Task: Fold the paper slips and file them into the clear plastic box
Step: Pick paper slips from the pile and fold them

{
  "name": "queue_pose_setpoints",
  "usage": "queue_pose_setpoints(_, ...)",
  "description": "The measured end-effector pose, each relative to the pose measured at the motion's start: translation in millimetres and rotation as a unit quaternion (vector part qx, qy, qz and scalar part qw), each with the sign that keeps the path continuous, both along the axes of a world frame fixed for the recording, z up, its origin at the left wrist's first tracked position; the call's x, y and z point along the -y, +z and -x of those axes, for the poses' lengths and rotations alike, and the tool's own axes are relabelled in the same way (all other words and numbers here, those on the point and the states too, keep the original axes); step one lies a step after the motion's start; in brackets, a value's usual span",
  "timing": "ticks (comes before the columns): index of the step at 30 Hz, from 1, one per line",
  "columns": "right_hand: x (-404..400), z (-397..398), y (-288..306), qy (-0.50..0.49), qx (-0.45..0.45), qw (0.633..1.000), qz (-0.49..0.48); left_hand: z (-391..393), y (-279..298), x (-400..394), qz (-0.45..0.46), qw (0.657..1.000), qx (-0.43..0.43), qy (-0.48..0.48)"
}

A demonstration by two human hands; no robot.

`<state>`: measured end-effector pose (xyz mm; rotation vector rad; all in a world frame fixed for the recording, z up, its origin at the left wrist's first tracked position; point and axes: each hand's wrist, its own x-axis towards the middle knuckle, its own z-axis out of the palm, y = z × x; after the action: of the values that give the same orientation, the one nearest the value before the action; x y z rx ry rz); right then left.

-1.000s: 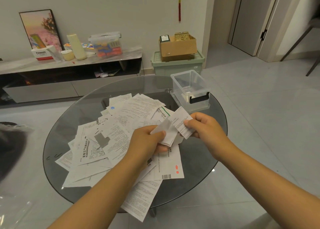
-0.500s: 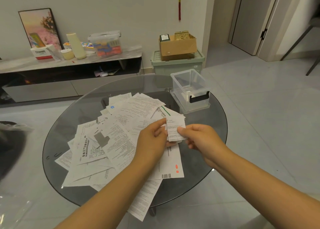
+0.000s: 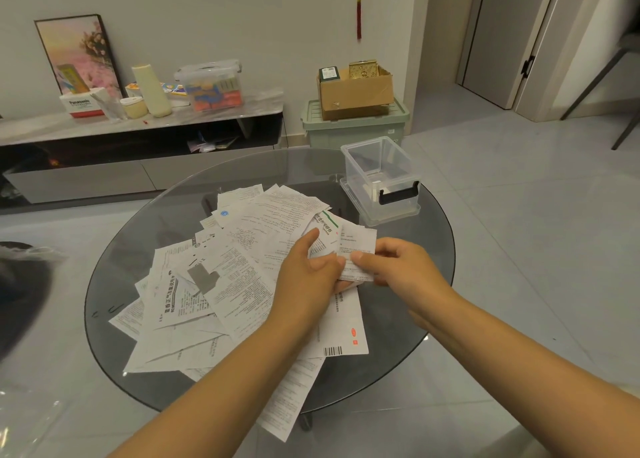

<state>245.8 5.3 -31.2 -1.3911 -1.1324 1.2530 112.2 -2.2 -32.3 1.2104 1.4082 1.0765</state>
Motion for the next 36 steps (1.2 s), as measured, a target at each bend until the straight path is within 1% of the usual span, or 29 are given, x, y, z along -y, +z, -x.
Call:
queue_pose_setpoints(2, -10, -7, 2, -0.016, 0.016, 1.000, 0.014, 2, 0, -2, 0.020, 1.000, -0.002, -0.014)
queue_pose_setpoints(3, -16, -12, 1, -0.022, 0.044, 0.998, 0.025, 3, -1, -4, 0.023, 0.999, -0.016, -0.026)
queue_pose_setpoints(4, -22, -17, 0, -0.026, 0.104, 0.994, 0.029, 4, -2, -5, 0.019, 0.998, -0.038, -0.038)
queue_pose_setpoints(5, -29, -23, -2, -0.028, 0.190, 0.981, 0.026, 4, -3, -5, 0.010, 0.997, -0.063, -0.048)
queue_pose_setpoints(7, -37, -33, -8, -0.036, 0.348, 0.937, 0.007, 4, -4, -5, -0.016, 0.991, -0.116, -0.068)
queue_pose_setpoints(8, -39, -36, -11, -0.042, 0.391, 0.919, -0.003, 3, -5, -5, -0.032, 0.985, -0.149, -0.081)
queue_pose_setpoints(10, -42, -40, -17, -0.047, 0.430, 0.902, -0.016, 0, -6, -3, -0.064, 0.969, -0.213, -0.104)
queue_pose_setpoints(12, -44, -42, -22, -0.060, 0.464, 0.883, -0.038, -4, -7, -1, -0.086, 0.958, -0.249, -0.114)
queue_pose_setpoints(13, -44, -43, -25, -0.070, 0.488, 0.868, -0.061, -6, -8, -1, -0.090, 0.955, -0.257, -0.115)
queue_pose_setpoints(15, -43, -41, -29, -0.067, 0.553, 0.821, -0.122, -7, -7, -2, -0.092, 0.958, -0.249, -0.112)
queue_pose_setpoints(16, -42, -40, -31, -0.047, 0.585, 0.796, -0.147, -7, -7, -3, -0.092, 0.960, -0.241, -0.109)
queue_pose_setpoints(17, -41, -39, -34, -0.020, 0.607, 0.779, -0.155, -6, -5, -3, -0.089, 0.963, -0.233, -0.105)
queue_pose_setpoints(19, -40, -38, -38, 0.014, 0.620, 0.772, -0.141, -3, -3, -5, -0.084, 0.966, -0.225, -0.098)
queue_pose_setpoints(20, -40, -39, -39, 0.018, 0.614, 0.778, -0.135, 0, -2, -4, -0.084, 0.967, -0.223, -0.092)
queue_pose_setpoints(22, -38, -40, -36, 0.003, 0.579, 0.803, -0.140, 5, 0, -4, -0.088, 0.967, -0.226, -0.082)
queue_pose_setpoints(24, -35, -40, -32, -0.024, 0.541, 0.823, -0.171, 10, 4, -3, -0.096, 0.962, -0.243, -0.072)
queue_pose_setpoints(28, -23, -28, -18, -0.047, 0.513, 0.821, -0.246, 23, 12, 2, -0.110, 0.946, -0.300, -0.060)
queue_pose_setpoints(30, -19, -20, -14, -0.043, 0.501, 0.823, -0.266, 30, 15, 4, -0.112, 0.922, -0.365, -0.062)
queue_pose_setpoints(33, -15, -7, -15, -0.015, 0.496, 0.827, -0.264, 42, 14, 5, -0.097, 0.856, -0.500, -0.094)
queue_pose_setpoints(35, -14, 1, -18, 0.003, 0.495, 0.829, -0.259, 51, 10, 6, -0.049, 0.817, -0.560, -0.126)
queue_pose_setpoints(36, -14, 5, -19, 0.012, 0.490, 0.833, -0.258, 55, 7, 6, -0.018, 0.804, -0.577, -0.142)
